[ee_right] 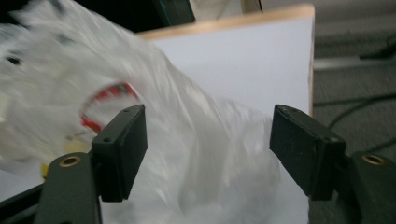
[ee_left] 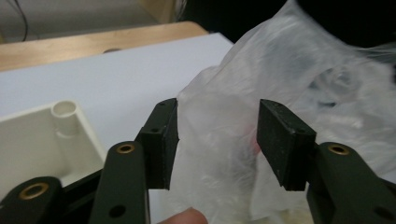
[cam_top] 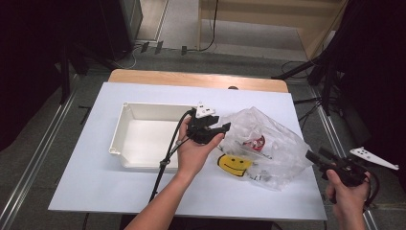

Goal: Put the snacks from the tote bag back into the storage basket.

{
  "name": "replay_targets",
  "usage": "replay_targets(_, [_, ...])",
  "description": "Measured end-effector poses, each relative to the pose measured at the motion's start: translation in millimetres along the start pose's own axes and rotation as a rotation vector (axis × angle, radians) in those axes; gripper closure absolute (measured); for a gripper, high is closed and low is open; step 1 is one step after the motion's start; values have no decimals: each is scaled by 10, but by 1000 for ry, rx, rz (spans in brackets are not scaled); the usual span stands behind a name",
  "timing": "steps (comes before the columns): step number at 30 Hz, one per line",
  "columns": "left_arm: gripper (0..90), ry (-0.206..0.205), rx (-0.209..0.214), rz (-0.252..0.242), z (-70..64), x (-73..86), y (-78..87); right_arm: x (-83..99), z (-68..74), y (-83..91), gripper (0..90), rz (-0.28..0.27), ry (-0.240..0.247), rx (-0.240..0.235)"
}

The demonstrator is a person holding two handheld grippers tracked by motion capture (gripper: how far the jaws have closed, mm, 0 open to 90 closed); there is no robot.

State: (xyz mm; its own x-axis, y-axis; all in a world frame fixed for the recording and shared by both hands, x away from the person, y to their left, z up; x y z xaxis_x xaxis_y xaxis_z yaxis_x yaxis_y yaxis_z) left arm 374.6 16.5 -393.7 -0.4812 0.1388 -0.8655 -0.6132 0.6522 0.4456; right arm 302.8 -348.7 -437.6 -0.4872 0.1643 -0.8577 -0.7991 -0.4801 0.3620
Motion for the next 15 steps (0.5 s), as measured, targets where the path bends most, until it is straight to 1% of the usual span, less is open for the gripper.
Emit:
replay_targets(1, [450,0,6,-9,-27,-20,15,-88,47,30,255,-19,11,-11])
replay_targets(2, [424,0,9,-13,-56,-33,19,-177,96,44,249,-34,24,-23])
replay_targets(3, [373,2,14,-17,-87,-40,14,-343,179,20,246,-48,47,-33])
replay_targets(4, [373,1,18,-14,-115,-38,5,-343,179,20,246,-48,47,-33])
replay_targets(5, [355,-1,18,-7,-150,-21,-18,-415,219,-13,248,-53,55,-39])
replay_targets(6, [406,-8,18,5,-171,1,-33,-536,287,-107,254,-74,72,-47])
replay_targets(7, [406,-23,3,29,-193,41,-63,-536,287,-107,254,-74,72,-47])
replay_targets(8, [422,-33,-14,53,-209,90,-103,-588,317,-157,270,-89,81,-70])
replay_targets(9, [427,-37,-20,75,-222,142,-146,-633,341,-215,288,-100,83,-91])
replay_targets(10, [449,-44,-39,123,-232,246,-229,-680,380,-364,301,-85,79,-121])
replay_targets(11, [460,-44,-39,123,-232,246,-229,-680,380,-364,301,-85,79,-121])
replay_targets(12, [477,-42,-55,150,-240,327,-289,-654,425,-569,301,-11,85,-153])
replay_targets(13, [504,-42,-55,150,-240,327,-289,-612,450,-677,310,32,96,-157])
replay_targets(14, [530,-49,-78,166,-248,387,-322,-554,473,-780,330,79,117,-155])
replay_targets(15, [568,-49,-78,166,-248,387,-322,-554,473,-780,330,79,117,-155])
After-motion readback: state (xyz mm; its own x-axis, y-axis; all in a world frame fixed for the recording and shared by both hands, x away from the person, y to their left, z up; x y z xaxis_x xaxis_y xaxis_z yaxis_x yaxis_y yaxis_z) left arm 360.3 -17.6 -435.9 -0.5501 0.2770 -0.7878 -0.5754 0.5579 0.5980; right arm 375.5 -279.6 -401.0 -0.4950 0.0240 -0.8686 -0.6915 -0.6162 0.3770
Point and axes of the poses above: each handheld gripper's, and its own axes: y roughly backward along the jaws, x roughly out of its underside, z roughly to its left, the point moved 5 cm from there along -y, roughly forward along the jaws, and after that the axes turned 1 degree about -z, right-handed, at the moved point
